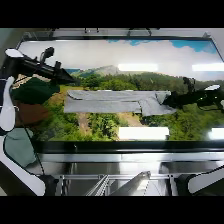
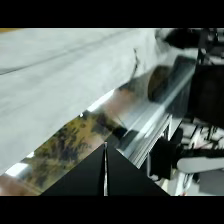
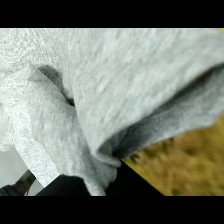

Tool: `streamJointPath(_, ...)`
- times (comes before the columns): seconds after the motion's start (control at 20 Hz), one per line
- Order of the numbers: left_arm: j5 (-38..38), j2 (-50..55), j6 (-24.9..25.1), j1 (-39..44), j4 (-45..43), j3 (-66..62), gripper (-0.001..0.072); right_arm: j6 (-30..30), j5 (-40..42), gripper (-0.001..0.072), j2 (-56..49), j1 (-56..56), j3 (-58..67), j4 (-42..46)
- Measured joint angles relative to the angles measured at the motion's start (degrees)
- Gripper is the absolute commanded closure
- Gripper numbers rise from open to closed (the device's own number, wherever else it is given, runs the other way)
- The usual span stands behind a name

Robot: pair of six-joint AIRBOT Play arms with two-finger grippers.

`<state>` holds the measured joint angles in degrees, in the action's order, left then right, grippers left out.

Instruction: Fold the shirts.

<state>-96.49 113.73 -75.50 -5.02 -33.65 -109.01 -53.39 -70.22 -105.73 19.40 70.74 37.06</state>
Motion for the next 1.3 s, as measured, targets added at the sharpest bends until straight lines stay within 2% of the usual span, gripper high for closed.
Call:
streamJointPath(0.25, 10.95, 1.22, 0.9, 14.67, -11.23, 0.17, 0.0704, 0.74, -2.67, 0.0699, 1.29, 0.2, 0.37, -2.12)
streamJointPath(0.45, 20.11, 5.4, -2.99, 23.58, -18.51, 0.2, 0.0704, 0.79, -8.02, 0.0698, 4.98, 1.9, 0.42, -2.6)
streamJointPath(0.6, 23.45, 8.81, -5.77, 26.67, -20.2, 0.2, 0.0704, 0.94, -12.57, 0.0698, 8.96, 3.06, 0.42, -2.67)
streamJointPath(0.85, 25.16, 11.76, -7.23, 28.17, -13.7, -0.85, 0.0703, 0.5, -16.31, 0.0698, 13.75, 3.43, 0.42, -4.87)
streamJointPath(1.05, 20.48, 11.56, -6.95, 27.93, -6.08, -7.89, 0.0703, -1.14, -16.09, 0.0698, 16.59, 0.92, 0.42, -10.47)
streamJointPath(1.2, 17.64, 7.37, -4.57, 25.31, 0.13, -8.87, 0.0703, -2.99, -10.67, 0.0698, 18.71, -6.67, 0.79, -13.18)
streamJointPath(1.3, 16.35, 2.38, -1.92, 21.62, 3.58, -6.71, 0.0703, -4.04, -4.07, 0.0698, 19.26, -14.47, 1.77, -14.14)
